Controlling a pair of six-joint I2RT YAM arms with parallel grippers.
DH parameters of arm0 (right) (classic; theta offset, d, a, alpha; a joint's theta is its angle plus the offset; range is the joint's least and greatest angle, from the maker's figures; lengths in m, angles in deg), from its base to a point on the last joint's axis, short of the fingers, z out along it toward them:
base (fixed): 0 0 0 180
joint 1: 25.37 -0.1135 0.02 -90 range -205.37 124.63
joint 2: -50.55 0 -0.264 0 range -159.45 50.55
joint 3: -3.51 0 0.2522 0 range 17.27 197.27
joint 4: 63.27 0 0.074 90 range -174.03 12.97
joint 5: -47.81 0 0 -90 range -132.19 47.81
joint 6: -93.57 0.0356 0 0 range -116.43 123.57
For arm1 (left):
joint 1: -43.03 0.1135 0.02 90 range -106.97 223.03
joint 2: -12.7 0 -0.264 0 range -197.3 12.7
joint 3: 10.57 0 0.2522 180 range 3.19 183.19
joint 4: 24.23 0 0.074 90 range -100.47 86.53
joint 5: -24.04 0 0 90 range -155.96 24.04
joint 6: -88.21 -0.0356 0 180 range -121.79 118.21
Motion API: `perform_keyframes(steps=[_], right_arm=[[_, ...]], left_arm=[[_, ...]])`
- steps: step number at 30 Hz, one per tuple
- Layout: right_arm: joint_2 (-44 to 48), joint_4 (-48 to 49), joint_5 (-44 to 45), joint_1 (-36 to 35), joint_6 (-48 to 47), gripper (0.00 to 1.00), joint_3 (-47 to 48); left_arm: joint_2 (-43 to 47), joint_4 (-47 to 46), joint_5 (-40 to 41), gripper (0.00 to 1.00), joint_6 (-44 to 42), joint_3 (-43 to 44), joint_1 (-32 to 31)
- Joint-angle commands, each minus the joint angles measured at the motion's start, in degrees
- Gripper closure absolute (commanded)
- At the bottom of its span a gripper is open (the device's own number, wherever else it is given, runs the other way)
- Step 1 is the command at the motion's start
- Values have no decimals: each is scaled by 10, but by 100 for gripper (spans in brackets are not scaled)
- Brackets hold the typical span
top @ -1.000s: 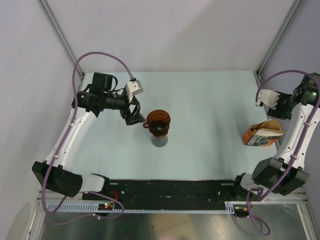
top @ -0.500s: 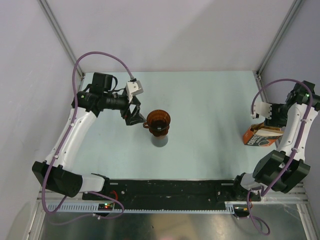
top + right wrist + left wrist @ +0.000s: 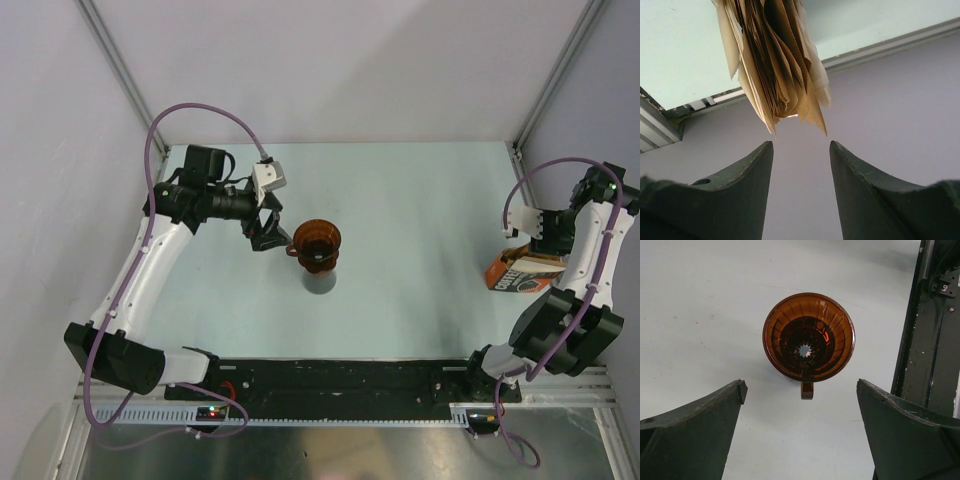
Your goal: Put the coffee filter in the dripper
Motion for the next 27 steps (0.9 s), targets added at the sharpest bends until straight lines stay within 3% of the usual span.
perform_keyframes(steps=[1, 18, 27], right_arm=[[-6, -146, 1, 0, -71, 46, 21], [-36, -122, 6, -21, -30, 44, 32], [-56, -108, 17, -24, -25, 51, 35]], left_arm=[[7, -9, -14, 0, -14, 4, 4], [1, -10, -13, 0, 0, 7, 4], [-5, -10, -9, 0, 0, 11, 4]])
